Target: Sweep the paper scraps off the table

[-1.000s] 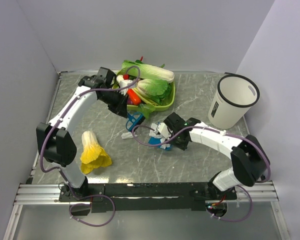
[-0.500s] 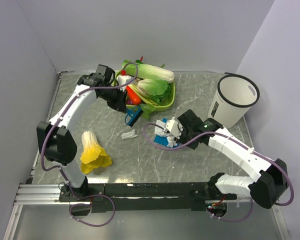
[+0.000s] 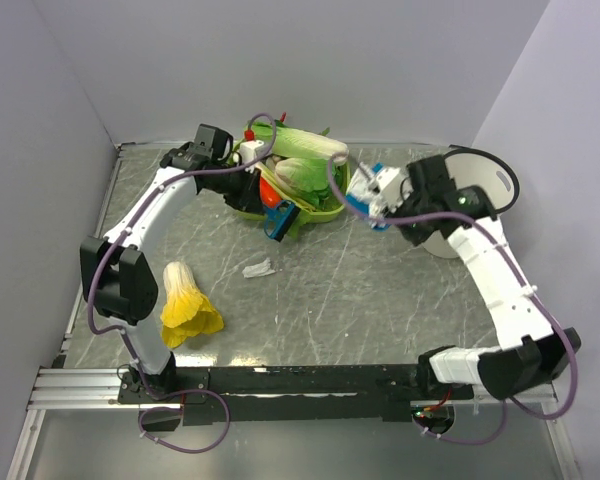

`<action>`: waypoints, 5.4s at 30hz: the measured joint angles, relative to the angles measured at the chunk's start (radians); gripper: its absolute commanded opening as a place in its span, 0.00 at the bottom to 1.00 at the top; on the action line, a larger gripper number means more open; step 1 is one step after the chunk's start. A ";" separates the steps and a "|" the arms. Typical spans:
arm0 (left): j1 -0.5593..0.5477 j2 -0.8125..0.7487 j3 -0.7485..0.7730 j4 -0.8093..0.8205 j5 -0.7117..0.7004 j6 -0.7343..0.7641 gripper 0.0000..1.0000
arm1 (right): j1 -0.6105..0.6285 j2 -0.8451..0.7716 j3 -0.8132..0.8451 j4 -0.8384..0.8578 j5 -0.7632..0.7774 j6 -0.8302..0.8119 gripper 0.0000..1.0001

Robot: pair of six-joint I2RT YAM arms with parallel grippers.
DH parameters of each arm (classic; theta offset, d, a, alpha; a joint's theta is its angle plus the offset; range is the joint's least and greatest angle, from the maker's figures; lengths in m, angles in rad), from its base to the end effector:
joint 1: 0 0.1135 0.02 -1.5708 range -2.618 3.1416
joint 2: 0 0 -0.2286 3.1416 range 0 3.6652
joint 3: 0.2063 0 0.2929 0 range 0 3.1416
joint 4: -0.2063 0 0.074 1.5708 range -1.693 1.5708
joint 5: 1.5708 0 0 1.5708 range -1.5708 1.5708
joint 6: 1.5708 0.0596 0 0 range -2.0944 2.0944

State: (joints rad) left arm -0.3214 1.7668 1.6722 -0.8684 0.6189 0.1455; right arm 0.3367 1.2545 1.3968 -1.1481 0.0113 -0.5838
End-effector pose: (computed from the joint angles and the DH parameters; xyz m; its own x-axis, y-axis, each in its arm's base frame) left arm 0.3929 -0.1672 0.2698 -0.6878 0.3535 -0.6341 0.6785 0.6235 -0.3884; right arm 0.2793 0.0971 0.3180 -0.4862 -0.7541 -0.4415 -0.7103 0.6354 -0.3031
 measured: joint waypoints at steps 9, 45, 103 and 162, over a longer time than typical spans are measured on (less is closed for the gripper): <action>0.000 0.022 0.000 0.078 0.052 -0.058 0.01 | -0.210 0.123 0.270 -0.063 -0.016 0.045 0.00; -0.061 0.028 0.000 0.120 0.073 -0.079 0.01 | -0.560 0.388 0.631 -0.077 0.664 -0.566 0.00; 0.455 -0.255 0.009 0.014 -0.653 -0.047 0.01 | 0.119 0.192 0.083 -0.020 -0.312 -0.034 0.00; 0.153 -0.247 -0.216 -0.242 -0.208 0.183 0.01 | 0.135 0.118 -0.279 -0.057 -0.175 -0.133 0.00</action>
State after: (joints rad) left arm -0.1684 1.5200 1.4567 -1.1107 0.4110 0.3290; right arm 0.4717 1.3727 1.1175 -1.2053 -0.1642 -0.7170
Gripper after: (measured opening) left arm 0.123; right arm 0.291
